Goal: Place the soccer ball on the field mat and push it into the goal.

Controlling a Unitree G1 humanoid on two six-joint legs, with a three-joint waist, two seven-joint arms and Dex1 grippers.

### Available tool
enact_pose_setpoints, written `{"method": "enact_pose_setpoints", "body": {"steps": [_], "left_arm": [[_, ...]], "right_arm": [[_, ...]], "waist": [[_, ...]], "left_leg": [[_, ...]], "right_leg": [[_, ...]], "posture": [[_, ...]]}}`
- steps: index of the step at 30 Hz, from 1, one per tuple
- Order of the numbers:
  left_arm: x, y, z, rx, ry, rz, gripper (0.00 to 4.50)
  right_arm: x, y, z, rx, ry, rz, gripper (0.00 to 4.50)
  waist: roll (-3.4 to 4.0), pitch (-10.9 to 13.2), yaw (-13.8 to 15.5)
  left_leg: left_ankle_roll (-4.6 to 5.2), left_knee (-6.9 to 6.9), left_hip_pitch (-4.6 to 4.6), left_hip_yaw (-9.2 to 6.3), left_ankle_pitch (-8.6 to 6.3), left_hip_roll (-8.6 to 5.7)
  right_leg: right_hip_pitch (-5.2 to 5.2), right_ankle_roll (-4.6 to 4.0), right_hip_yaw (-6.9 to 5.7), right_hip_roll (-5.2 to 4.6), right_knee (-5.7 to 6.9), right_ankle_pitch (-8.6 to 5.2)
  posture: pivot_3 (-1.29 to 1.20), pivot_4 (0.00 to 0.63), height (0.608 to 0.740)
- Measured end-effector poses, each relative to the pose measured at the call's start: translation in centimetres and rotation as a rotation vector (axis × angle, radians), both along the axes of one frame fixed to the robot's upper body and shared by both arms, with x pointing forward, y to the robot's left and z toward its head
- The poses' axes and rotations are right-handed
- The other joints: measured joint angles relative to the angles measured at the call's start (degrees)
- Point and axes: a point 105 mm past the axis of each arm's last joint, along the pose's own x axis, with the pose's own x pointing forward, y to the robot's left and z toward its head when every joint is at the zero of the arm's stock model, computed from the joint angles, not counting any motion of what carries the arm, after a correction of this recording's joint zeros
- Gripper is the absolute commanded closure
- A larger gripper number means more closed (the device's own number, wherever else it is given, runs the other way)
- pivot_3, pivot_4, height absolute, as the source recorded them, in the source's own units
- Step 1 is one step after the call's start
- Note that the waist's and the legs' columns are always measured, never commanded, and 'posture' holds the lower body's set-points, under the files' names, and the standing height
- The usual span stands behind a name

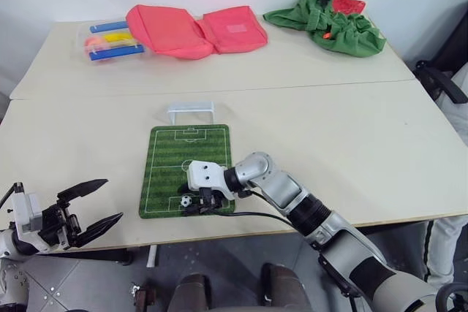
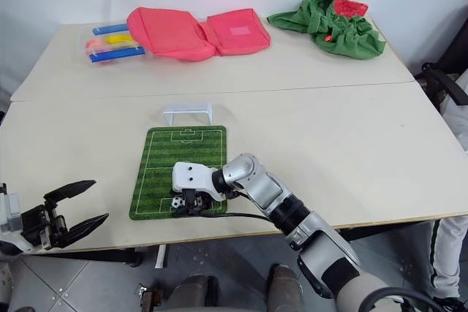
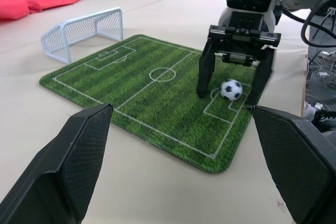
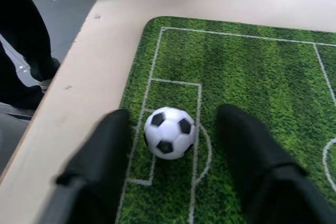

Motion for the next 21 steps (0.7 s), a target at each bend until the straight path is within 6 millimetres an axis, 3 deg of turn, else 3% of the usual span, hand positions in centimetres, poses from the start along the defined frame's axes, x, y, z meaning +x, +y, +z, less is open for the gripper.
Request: {"method": "enact_pose_setpoints", "body": {"steps": [7, 11, 14, 16, 20, 21], "left_arm": [[0.3, -0.1, 0.3, -0.004, -0.01, -0.002, 0.0], [0.4, -0.1, 0.4, -0.005, -0.016, -0.004, 0.0], [0.5, -0.2, 0.5, -0.006, -0.017, -0.007, 0.0], [0.5, -0.2, 0.4, -0.009, -0.012, -0.01, 0.0], [0.4, -0.2, 0.3, -0.012, -0.004, -0.022, 0.0], [0.3, -0.3, 0.3, -0.013, 0.0, -0.027, 0.0]], "right_arm": [[-0.1, 0.0, 0.6, 0.016, -0.003, 0.008, 1.64], [-0.5, 0.3, 2.6, 0.06, -0.023, 0.027, 1.64], [-1.5, 0.3, 4.7, 0.093, -0.039, 0.048, 2.24], [-3.0, 0.0, 5.0, 0.094, -0.038, 0.081, 2.97], [-4.8, -0.3, 2.3, 0.041, 0.07, 0.057, 4.34], [-4.9, -0.3, 1.9, 0.033, 0.092, 0.042, 4.42]], "waist": [[0.0, 0.0, -0.2], [0.0, 0.0, -0.4], [0.0, 0.0, -0.4], [-0.02, 0.0, -0.3], [-0.03, 0.0, 0.0], [-0.03, 0.0, 0.0]], "left_leg": [[0.0, 0.0, 0.0, 0.03, 0.0, 0.0], [0.0, 0.0, 0.0, 0.05, 0.0, 0.0], [-0.01, -0.01, 0.0, 0.05, -0.01, 0.01], [-0.01, -0.02, 0.0, 0.05, -0.03, 0.01], [0.0, 0.03, 0.0, 0.1, -0.05, 0.01], [0.0, 0.07, 0.0, 0.12, -0.05, 0.01]], "right_leg": [[-0.03, -0.01, 0.05, 0.0, 0.02, 0.0], [-0.05, -0.01, 0.07, 0.0, 0.04, 0.0], [-0.05, -0.01, 0.07, 0.01, 0.04, 0.0], [-0.06, -0.01, 0.07, 0.01, 0.04, 0.0], [-0.06, -0.02, 0.07, 0.01, 0.04, 0.0], [-0.06, -0.02, 0.09, 0.01, 0.07, 0.0]], "posture": [[0.0, 0.15, 0.74], [0.0, 0.15, 0.74], [0.0, 0.15, 0.74], [0.0, 0.15, 0.74], [0.0, 0.15, 0.74], [0.0, 0.15, 0.74]]}}
